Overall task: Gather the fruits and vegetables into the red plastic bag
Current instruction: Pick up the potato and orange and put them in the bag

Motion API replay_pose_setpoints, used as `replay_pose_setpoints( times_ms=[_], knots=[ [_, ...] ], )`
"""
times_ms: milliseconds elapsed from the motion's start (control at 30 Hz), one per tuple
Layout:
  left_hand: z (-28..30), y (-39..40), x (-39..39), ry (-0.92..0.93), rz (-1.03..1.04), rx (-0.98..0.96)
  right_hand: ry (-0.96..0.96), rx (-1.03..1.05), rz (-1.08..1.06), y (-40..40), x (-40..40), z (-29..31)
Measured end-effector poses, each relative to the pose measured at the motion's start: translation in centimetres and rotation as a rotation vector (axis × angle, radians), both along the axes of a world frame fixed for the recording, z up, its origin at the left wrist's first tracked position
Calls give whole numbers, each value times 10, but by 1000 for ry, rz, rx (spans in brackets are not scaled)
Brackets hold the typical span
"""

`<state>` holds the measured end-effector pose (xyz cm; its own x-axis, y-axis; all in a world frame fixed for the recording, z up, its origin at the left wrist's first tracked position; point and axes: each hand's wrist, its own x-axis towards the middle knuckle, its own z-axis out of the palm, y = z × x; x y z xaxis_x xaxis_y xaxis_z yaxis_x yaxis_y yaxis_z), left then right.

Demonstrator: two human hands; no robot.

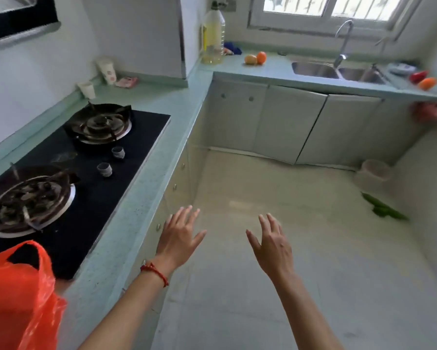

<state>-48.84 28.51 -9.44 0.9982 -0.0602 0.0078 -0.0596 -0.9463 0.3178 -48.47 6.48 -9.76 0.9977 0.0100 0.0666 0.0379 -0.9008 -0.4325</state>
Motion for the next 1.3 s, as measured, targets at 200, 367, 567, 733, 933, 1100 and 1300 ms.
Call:
replay_pose_setpoints(
  times_ms=[200, 367, 567, 733, 933, 1100, 1300],
  knots=[
    [-2, -55, 37, -16, -99, 80, -23, -27, -119, -72, 14, -4],
    [-10, -81, 62, -13, -114, 60, -8, -31, -116, -98, 34, -6],
    [-16, -86, 109, -42, -91, 51, 9, -38, -86, -105, 82, -14],
    [-21, -84, 180, -57, -84, 34, 37, -18, -50, -103, 150, -20],
    [-26, -71, 294, -41, -96, 24, 48, -22, -63, -92, 266, -20],
    [-18, -57, 395, -40, -113, 35, 39, 0, -72, -79, 363, -7],
    [-12, -61, 500, -58, -132, 24, 32, 24, -103, -82, 458, -3]
  ],
)
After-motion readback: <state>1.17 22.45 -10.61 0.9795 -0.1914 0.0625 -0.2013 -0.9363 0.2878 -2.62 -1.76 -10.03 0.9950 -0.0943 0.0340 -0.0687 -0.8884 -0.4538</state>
